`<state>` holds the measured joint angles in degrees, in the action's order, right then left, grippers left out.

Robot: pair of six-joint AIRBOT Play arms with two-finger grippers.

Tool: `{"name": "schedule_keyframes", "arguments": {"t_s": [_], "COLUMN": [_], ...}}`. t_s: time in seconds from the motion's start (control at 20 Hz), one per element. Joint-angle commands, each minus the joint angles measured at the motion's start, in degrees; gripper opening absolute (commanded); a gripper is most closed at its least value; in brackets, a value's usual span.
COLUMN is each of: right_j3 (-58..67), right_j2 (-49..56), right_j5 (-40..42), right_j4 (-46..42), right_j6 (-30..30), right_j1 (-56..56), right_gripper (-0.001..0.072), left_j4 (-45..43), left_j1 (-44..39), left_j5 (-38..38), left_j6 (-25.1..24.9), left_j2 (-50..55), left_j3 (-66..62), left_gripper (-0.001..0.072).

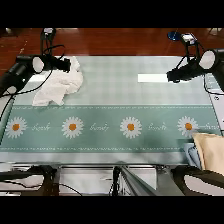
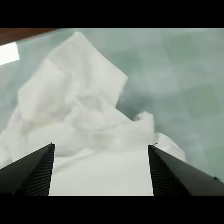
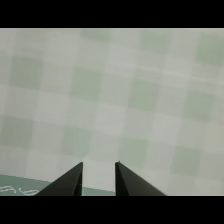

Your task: Fold the shirts.

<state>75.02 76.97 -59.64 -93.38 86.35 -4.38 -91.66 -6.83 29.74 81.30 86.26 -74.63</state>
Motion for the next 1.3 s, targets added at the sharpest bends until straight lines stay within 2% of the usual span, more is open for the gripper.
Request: {"name": "schedule_keyframes", "arguments": {"t_s": [0.0,0.15,0.5,0.55,0.6,0.65,0.7,1.0,1.25], "right_j3": [0.0,0.0,0.0,0.0,0.0,0.0,0.0,0.0,0.0], "right_j2": [0.0,0.0,0.0,0.0,0.0,0.0,0.0,0.0,0.0], "right_j5": [0.3,0.2,-0.3,-0.5,-0.5,-0.5,-0.5,-1.3,-7.3], "right_j4": [-0.3,-0.3,0.5,0.5,0.5,0.5,0.5,0.4,-4.5], "right_j6": [0.0,0.0,0.0,0.0,0.0,0.0,0.0,0.0,0.0], "right_j1": [0.0,0.0,0.0,0.0,0.0,0.0,0.0,0.0,0.0], "right_gripper": [0.0295,0.0295,0.0295,0.0295,0.0295,0.0295,0.0295,0.0295,0.0294], "left_j4": [-4.6,-4.6,-4.5,-4.5,-4.5,-4.5,-4.5,-4.5,-4.5], "left_j1": [1.6,2.9,4.1,4.0,4.0,4.0,4.0,3.5,-0.6], "left_j5": [-2.0,2.1,4.7,5.6,6.7,7.5,8.2,10.0,10.0], "left_j6": [-0.7,-0.7,-0.7,-0.7,-0.7,-0.7,-0.7,-0.6,-0.7], "left_j2": [2.4,4.6,9.9,10.6,10.9,11.0,10.6,4.4,-5.0], "left_j3": [0.0,0.0,0.0,0.0,0.0,0.0,-0.3,-10.8,-21.2], "left_gripper": [0.0710,0.0714,0.0713,0.0613,0.0342,0.0102,0.0031,0.0030,0.0030]}}
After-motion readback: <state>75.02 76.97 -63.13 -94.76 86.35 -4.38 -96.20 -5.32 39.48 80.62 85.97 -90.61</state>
